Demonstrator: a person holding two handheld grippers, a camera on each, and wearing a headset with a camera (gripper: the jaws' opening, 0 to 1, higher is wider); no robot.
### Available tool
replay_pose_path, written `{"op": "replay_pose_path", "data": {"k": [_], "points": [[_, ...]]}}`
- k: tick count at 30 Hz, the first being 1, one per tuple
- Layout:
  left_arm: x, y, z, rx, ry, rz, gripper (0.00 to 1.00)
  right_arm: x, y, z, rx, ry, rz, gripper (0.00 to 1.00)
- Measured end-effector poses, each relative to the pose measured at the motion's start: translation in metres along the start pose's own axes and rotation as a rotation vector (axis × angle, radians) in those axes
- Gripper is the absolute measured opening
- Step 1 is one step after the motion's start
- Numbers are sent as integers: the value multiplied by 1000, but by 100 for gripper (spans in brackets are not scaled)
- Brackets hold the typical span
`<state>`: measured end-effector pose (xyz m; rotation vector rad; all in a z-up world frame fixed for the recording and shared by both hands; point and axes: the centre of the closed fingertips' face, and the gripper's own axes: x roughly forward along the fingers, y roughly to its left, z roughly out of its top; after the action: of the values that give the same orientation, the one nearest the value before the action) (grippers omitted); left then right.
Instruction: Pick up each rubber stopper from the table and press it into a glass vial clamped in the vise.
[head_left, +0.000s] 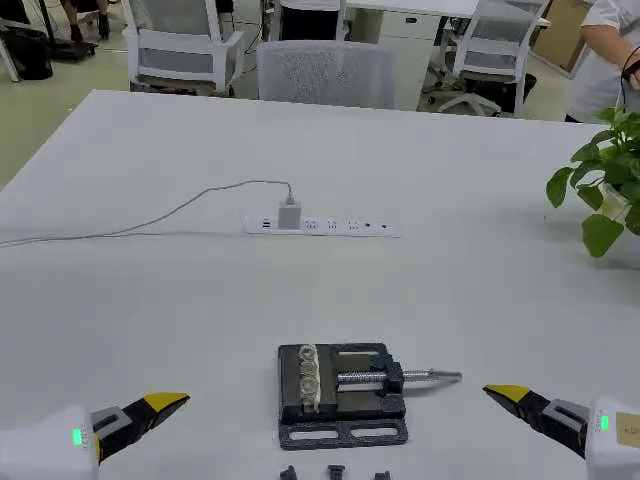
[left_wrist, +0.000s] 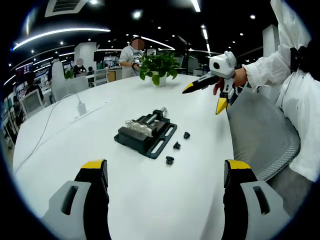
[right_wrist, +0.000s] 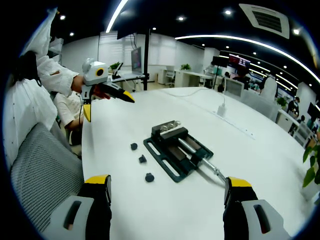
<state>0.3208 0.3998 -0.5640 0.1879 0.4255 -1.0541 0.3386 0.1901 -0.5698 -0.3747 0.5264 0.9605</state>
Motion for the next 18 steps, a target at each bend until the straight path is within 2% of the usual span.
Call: {"op": "replay_pose_path", "data": {"k": [12, 18], "points": [[2, 1, 2, -2, -2, -3, 95, -1, 0, -3, 9, 3, -3, 91], [2, 0, 1, -3, -2, -7, 94, 1, 4, -3, 13, 1, 6, 84]]}}
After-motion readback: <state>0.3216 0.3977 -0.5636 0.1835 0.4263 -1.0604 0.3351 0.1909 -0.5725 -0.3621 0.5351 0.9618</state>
